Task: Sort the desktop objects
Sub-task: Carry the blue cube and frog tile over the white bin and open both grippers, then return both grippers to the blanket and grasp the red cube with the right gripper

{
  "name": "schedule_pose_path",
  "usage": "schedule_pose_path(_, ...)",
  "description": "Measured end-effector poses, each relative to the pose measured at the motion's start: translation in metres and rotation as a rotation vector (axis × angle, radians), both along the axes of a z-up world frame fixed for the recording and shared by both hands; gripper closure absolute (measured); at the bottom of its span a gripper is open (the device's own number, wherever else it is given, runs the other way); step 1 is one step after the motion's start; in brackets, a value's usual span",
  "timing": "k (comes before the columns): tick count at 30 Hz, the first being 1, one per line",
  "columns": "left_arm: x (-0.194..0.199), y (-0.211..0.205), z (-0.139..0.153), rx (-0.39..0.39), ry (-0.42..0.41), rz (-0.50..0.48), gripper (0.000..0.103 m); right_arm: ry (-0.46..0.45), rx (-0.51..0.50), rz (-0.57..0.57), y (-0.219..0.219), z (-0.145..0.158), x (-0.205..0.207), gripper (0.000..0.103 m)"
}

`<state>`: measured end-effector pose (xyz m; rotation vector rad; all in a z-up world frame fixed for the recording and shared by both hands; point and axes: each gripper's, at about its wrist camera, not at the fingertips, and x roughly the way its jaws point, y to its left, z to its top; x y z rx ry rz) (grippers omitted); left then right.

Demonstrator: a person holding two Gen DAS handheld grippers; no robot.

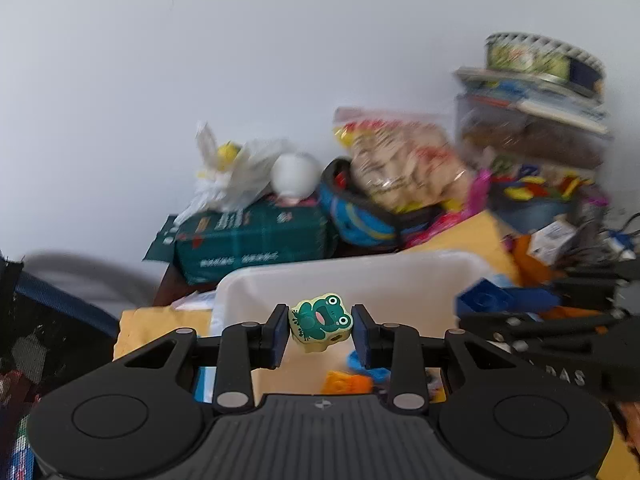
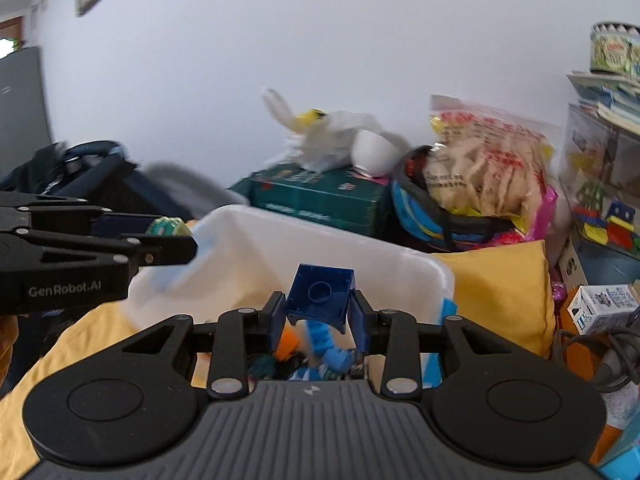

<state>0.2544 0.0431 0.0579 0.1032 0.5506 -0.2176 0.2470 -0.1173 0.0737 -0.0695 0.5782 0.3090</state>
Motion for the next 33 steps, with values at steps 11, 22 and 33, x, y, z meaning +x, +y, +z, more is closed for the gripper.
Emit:
schedule_pose_path(11,-0.022,0.014,-0.016,-0.012,0.016,-0.004,0.046,0.056,-0.04,-0.043,0.014,-0.034,-0.001,0.062)
schedule_pose_path(22,-0.108,0.027,-0.026,-0.03,0.046,-0.053,0.041,0.0,0.043,0.071,0.017,-0.018,-0.052,0.052)
schedule_pose_path(33,-0.203,0.062,-0.12,-0.054,0.352,0.065,0.041,0.234,-0.054,0.259,0.029,-0.096,-0.127,0.053)
